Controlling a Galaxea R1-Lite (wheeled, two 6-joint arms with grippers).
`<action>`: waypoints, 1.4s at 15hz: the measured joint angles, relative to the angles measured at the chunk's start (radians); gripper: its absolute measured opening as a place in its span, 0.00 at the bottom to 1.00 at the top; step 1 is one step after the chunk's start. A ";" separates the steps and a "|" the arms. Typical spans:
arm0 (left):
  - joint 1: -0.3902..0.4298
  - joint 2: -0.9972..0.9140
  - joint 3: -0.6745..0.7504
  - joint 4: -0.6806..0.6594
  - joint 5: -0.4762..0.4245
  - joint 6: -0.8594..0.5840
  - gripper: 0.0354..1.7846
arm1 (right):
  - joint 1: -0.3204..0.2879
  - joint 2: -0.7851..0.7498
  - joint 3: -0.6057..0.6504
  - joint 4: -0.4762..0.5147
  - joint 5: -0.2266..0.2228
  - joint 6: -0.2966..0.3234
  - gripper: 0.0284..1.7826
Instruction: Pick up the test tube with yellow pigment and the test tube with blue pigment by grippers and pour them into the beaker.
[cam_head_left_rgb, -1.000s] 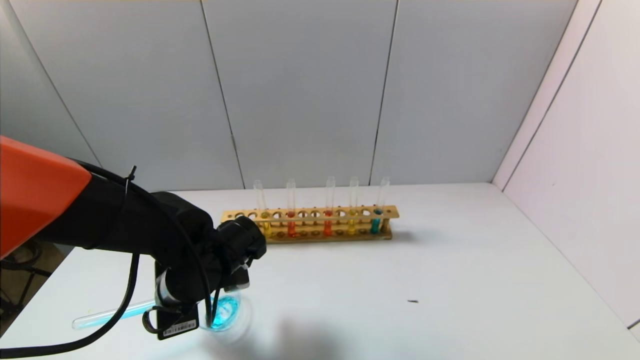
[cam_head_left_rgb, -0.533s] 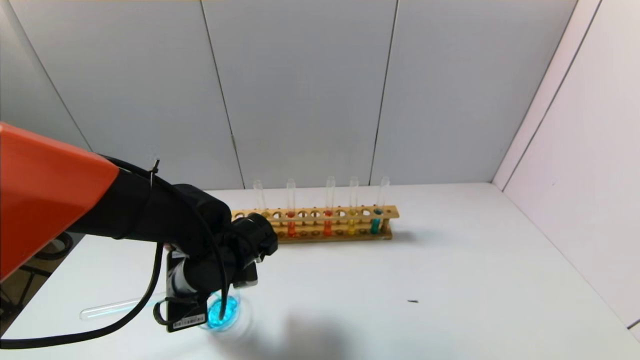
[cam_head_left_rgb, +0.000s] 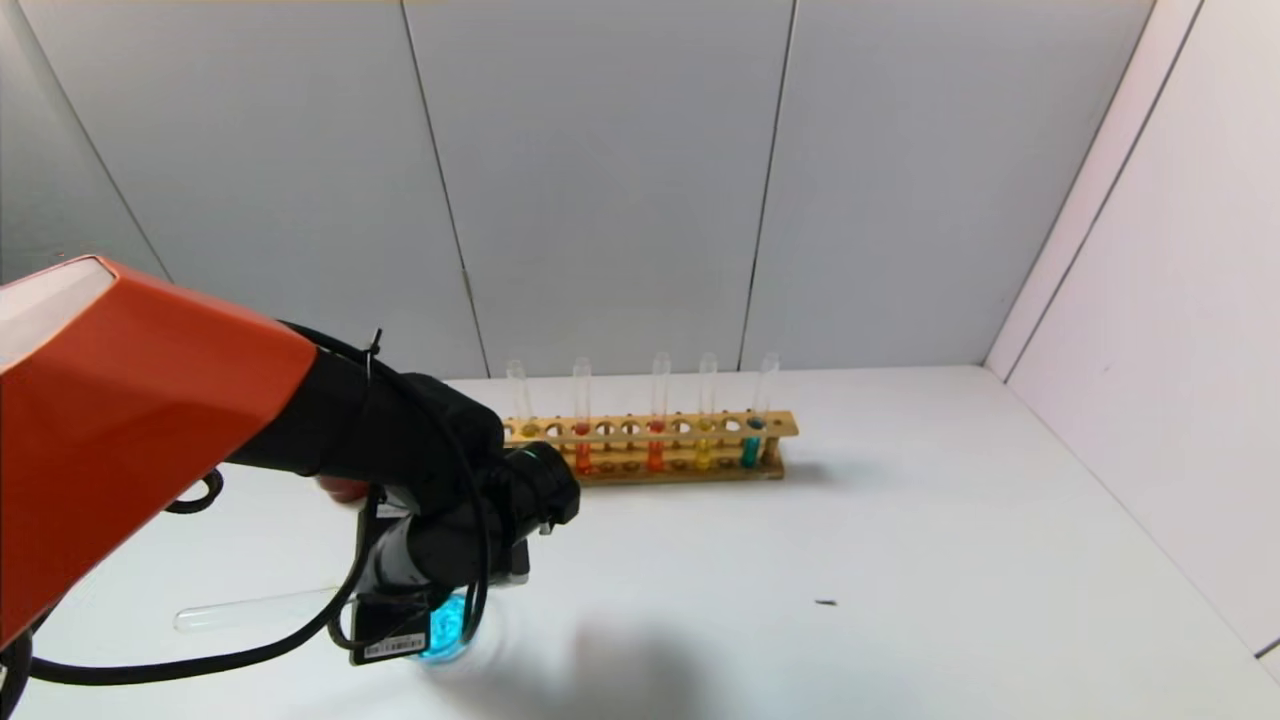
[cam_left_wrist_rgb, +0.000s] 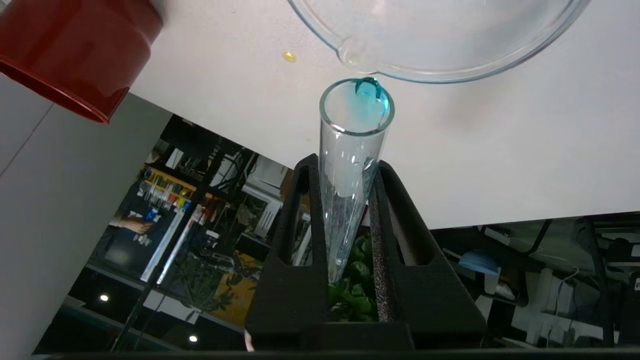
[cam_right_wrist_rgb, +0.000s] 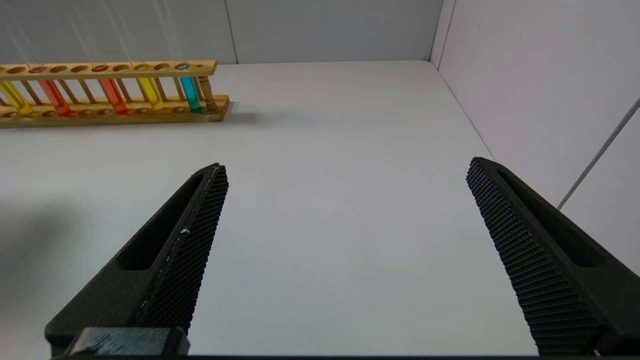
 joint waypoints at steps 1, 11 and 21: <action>-0.004 0.007 -0.007 0.021 0.001 0.000 0.15 | 0.000 0.000 0.000 0.000 0.000 0.000 0.98; -0.032 0.042 -0.044 0.123 0.022 -0.002 0.15 | 0.000 0.000 0.000 0.000 0.000 0.000 0.98; -0.054 0.097 -0.047 0.126 0.028 -0.014 0.15 | 0.000 0.000 0.000 0.000 0.000 0.000 0.98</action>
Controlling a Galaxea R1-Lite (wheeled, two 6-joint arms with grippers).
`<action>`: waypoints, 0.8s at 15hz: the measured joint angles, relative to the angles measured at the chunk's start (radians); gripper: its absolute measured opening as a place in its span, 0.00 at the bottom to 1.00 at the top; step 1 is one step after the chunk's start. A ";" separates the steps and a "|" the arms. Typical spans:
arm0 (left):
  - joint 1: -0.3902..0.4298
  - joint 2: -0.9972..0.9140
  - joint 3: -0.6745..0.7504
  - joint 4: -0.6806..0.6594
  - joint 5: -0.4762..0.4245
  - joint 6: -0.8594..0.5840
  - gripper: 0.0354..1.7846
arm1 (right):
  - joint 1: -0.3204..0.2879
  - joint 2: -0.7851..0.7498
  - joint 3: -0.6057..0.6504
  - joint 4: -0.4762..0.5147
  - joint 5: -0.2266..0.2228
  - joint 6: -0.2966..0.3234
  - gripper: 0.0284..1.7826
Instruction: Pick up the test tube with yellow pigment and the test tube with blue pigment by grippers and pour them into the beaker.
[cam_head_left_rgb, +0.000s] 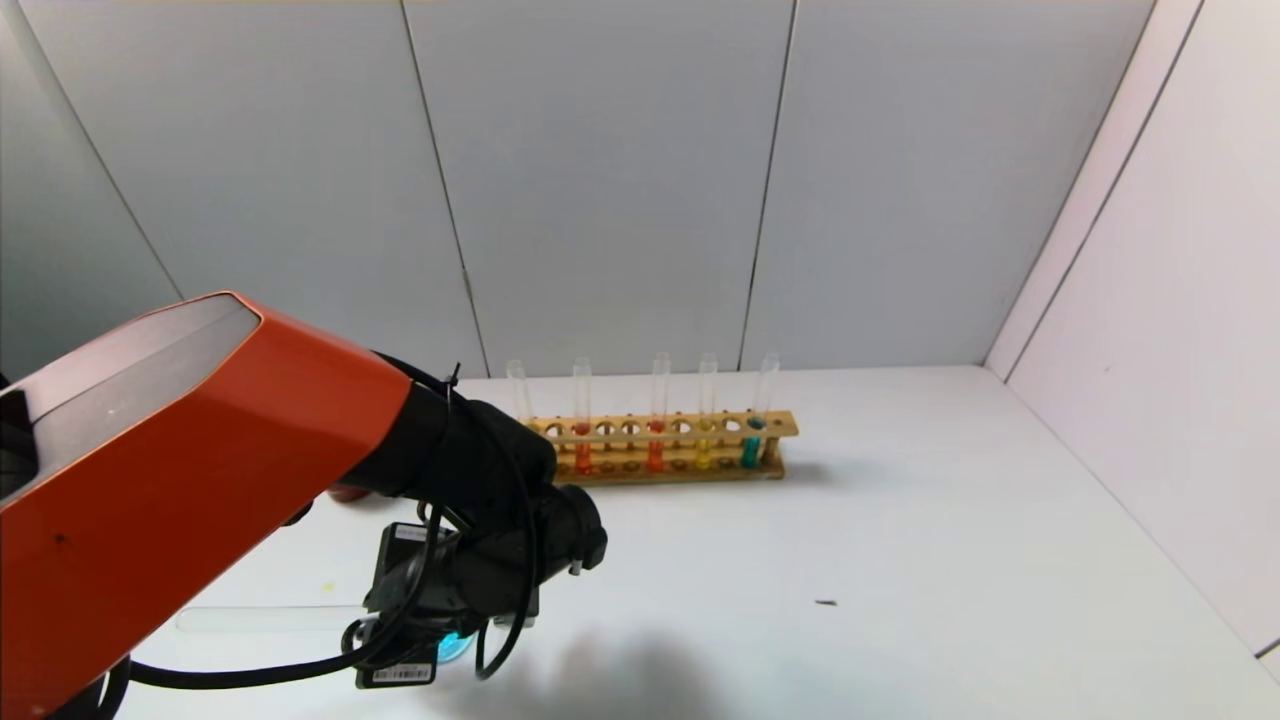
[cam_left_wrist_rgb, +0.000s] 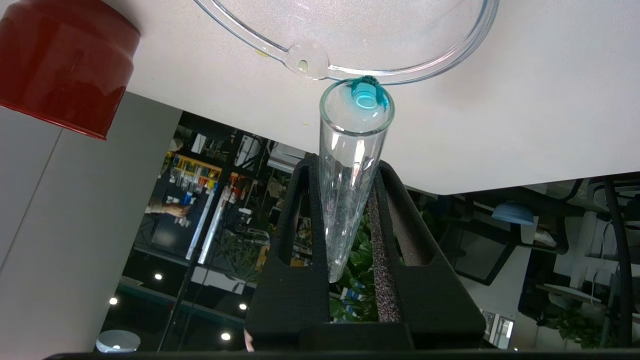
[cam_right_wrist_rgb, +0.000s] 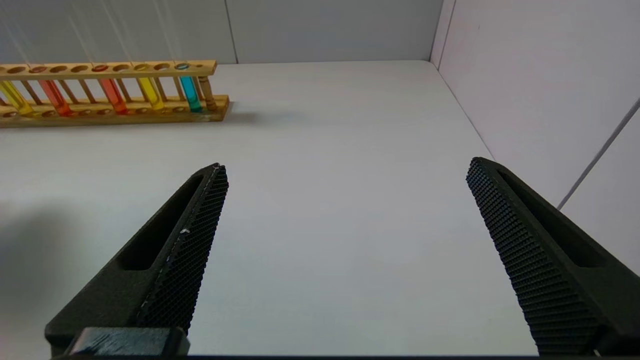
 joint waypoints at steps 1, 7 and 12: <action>0.000 0.001 0.000 0.000 0.000 0.000 0.15 | 0.000 0.000 0.000 0.000 0.000 0.000 0.98; -0.001 0.003 0.000 0.008 -0.001 -0.001 0.15 | 0.000 0.000 0.000 0.000 0.000 0.000 0.98; 0.000 0.000 -0.006 0.003 -0.003 -0.002 0.15 | 0.000 0.000 0.000 0.000 0.000 0.000 0.98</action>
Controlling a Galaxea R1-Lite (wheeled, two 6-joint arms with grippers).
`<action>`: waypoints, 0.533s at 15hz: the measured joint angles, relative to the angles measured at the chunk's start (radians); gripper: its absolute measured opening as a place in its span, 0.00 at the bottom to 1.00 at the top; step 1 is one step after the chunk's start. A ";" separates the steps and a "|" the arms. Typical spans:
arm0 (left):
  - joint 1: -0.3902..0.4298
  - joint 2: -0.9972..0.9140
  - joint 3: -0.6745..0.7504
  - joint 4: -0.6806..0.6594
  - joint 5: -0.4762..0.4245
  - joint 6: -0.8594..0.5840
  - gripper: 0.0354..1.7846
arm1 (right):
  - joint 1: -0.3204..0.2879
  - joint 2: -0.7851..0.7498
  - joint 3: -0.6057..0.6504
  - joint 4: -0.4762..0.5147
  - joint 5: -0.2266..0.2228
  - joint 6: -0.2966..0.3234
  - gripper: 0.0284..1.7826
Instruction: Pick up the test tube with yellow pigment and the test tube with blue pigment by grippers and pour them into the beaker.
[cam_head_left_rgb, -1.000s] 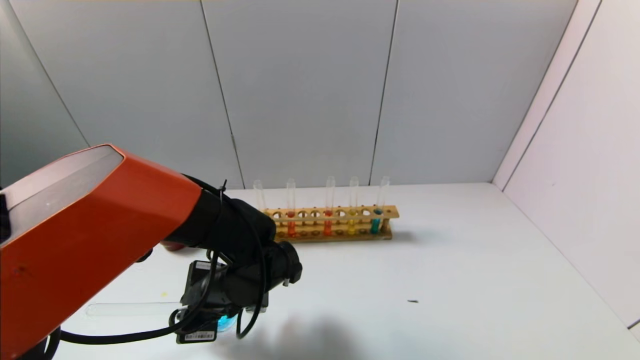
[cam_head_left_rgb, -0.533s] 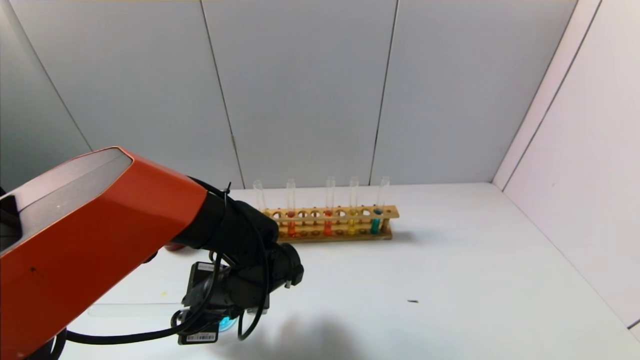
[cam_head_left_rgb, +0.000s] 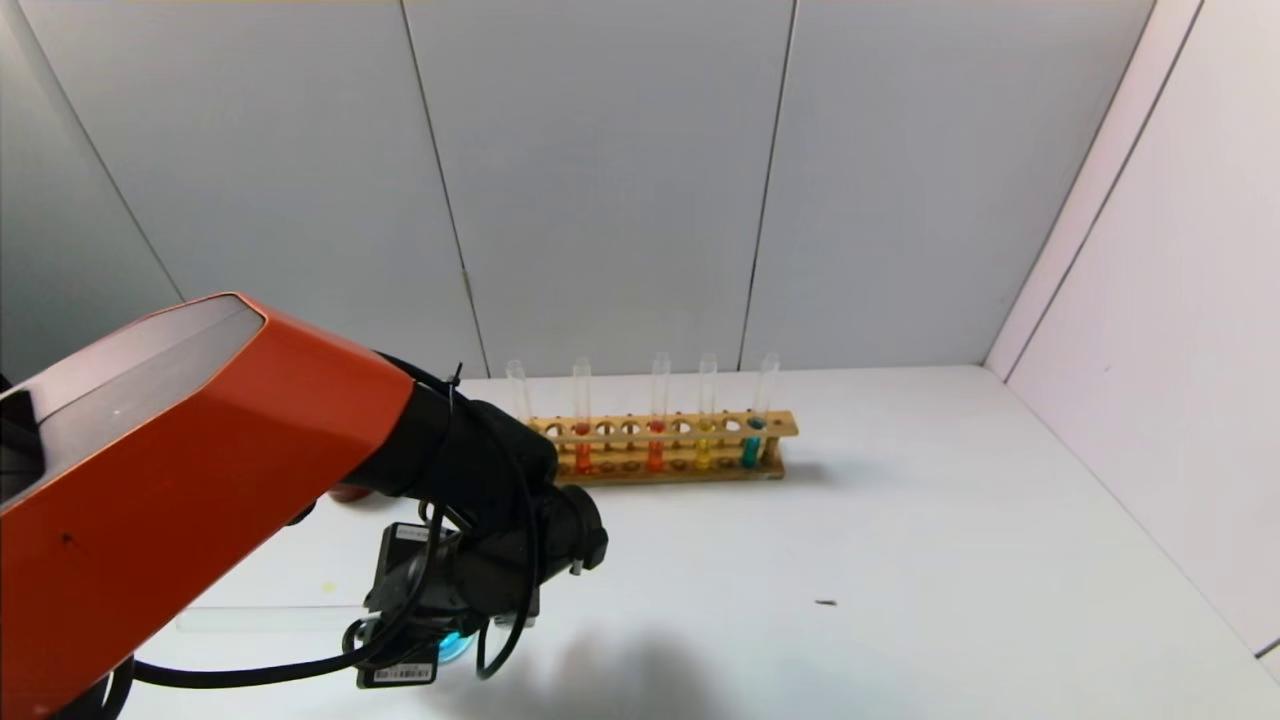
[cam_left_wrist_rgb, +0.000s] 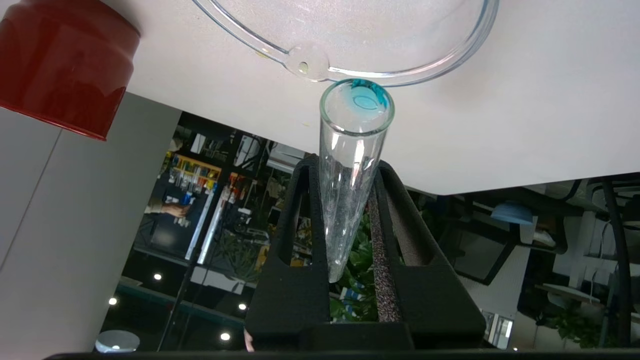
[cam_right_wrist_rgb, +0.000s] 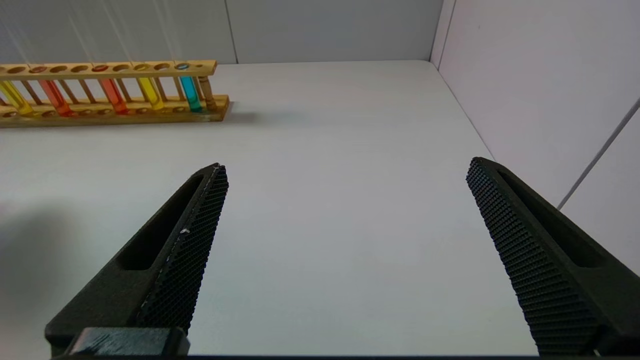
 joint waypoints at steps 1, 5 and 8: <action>0.001 -0.009 -0.006 -0.002 -0.004 -0.001 0.15 | 0.000 0.000 0.000 0.000 0.000 0.000 0.98; 0.024 -0.104 -0.063 -0.004 -0.022 -0.012 0.15 | 0.000 0.000 0.000 0.000 0.000 0.000 0.98; 0.084 -0.204 -0.112 -0.021 -0.085 -0.048 0.15 | 0.000 0.000 0.000 0.000 0.000 0.000 0.98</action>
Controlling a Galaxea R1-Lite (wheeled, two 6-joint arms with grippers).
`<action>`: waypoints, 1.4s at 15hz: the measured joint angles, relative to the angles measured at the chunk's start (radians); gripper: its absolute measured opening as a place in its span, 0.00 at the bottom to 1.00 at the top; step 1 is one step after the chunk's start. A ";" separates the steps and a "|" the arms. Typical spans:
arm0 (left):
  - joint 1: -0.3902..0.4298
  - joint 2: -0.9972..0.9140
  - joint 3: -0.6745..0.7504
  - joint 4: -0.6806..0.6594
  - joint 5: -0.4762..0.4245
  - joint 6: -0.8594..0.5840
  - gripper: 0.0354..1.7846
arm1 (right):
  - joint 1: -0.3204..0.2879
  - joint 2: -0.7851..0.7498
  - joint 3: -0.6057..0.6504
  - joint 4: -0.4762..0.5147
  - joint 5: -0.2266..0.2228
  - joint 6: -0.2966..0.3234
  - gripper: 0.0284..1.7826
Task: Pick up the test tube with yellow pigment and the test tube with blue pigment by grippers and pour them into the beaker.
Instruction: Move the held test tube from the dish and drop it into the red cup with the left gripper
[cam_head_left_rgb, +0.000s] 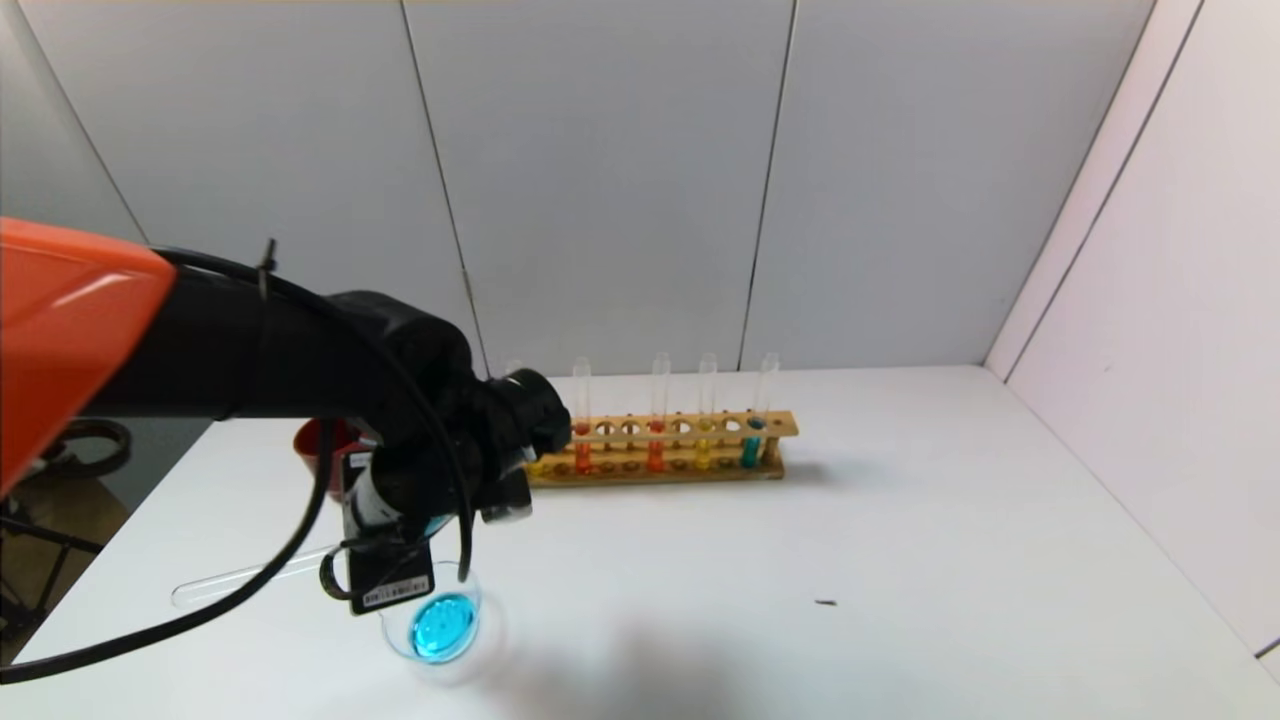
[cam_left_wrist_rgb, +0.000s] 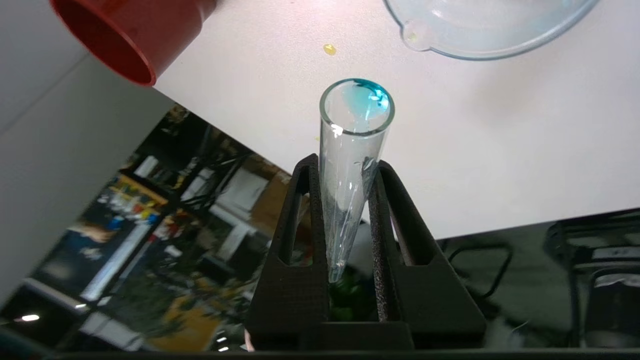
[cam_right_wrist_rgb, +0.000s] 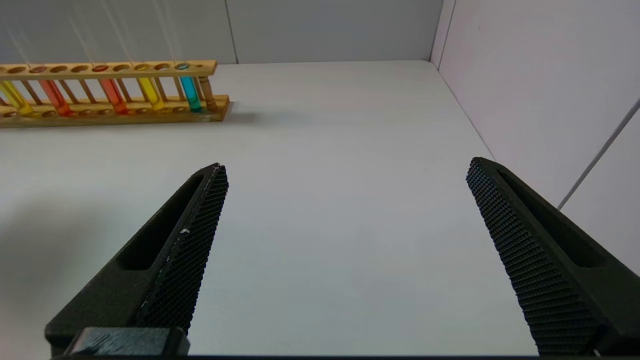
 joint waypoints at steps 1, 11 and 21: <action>0.021 -0.031 -0.010 -0.017 -0.017 -0.025 0.15 | 0.000 0.000 0.000 0.000 0.000 0.000 0.98; 0.250 -0.270 -0.025 -0.389 -0.156 -0.174 0.15 | 0.000 0.000 0.000 0.000 0.000 0.000 0.98; 0.440 -0.101 -0.134 -0.697 -0.153 -0.358 0.15 | 0.000 0.000 0.000 0.000 0.000 0.000 0.98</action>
